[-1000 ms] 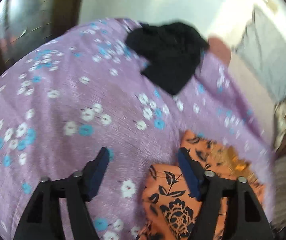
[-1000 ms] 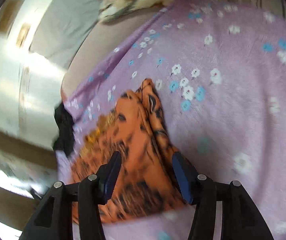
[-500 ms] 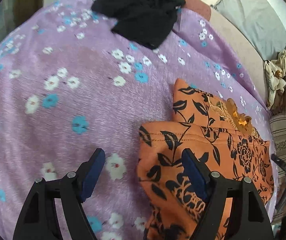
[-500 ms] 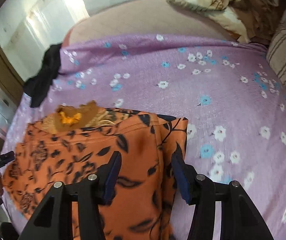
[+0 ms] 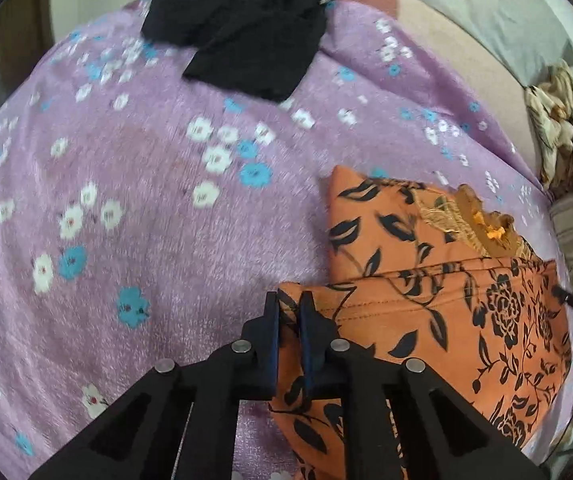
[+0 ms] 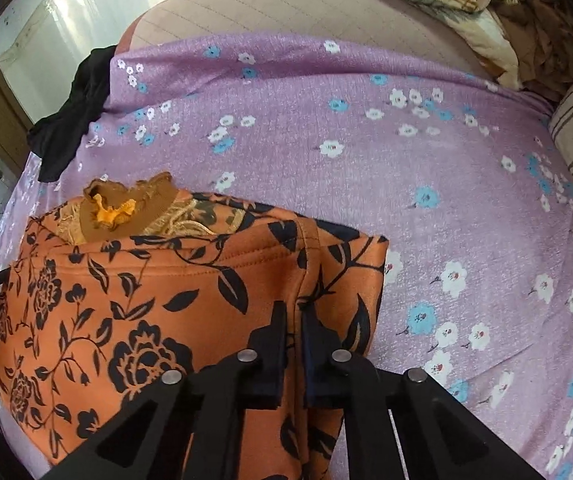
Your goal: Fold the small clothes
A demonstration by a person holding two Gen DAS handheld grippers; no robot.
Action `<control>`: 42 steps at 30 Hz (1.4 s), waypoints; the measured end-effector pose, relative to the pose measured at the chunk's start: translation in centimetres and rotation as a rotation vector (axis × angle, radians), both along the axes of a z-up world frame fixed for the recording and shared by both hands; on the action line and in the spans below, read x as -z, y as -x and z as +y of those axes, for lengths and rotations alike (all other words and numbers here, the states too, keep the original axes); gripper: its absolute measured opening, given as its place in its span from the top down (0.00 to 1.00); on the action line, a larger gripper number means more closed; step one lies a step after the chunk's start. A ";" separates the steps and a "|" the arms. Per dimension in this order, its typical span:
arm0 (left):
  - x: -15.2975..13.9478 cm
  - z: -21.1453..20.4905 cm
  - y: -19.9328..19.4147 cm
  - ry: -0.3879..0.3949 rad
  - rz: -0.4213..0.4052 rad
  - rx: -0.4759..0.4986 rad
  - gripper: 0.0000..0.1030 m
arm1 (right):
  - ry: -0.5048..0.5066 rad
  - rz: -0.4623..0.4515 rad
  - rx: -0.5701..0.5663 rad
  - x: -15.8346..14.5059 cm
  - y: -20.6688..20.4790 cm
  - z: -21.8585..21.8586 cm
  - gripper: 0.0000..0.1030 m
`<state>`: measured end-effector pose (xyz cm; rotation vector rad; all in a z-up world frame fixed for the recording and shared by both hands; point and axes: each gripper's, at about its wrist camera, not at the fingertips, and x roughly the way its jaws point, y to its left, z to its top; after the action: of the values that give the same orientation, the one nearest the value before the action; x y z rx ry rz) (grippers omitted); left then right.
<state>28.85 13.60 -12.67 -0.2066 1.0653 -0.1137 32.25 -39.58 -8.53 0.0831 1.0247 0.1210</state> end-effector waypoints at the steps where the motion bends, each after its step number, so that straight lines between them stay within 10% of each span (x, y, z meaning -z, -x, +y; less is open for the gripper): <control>1: -0.6 -0.1 0.2 -0.010 -0.024 0.004 0.92 | 0.004 -0.023 0.003 -0.7 0.3 0.1 0.93; 11: -9.6 -4.5 -1.9 -0.133 -0.343 0.099 0.92 | -0.008 -0.226 0.153 -5.9 2.6 -3.1 0.94; 18: -0.9 -3.8 -7.3 -0.238 -0.025 -0.010 0.76 | -0.063 -0.054 0.200 0.4 1.4 -4.3 0.91; 23: -3.3 0.6 -3.2 -0.120 -0.083 -0.171 0.42 | -0.142 -0.123 0.275 -1.7 6.1 -5.8 0.75; 27: -5.1 2.4 3.6 0.045 -0.096 -0.211 0.40 | -0.420 -0.191 0.375 -2.7 13.6 -6.7 0.19; 33: -2.4 -0.5 12.8 0.233 -0.057 -0.259 0.30 | -0.755 -0.028 0.409 3.1 20.1 -1.6 0.19; 42: 1.4 -4.4 10.9 0.227 -0.031 -0.372 0.29 | -0.789 -0.058 0.598 6.3 15.4 -0.6 0.19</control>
<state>17.92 9.24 -14.07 -0.6022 0.9661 0.0977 16.83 -40.22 -14.83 1.0869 0.8073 -0.0254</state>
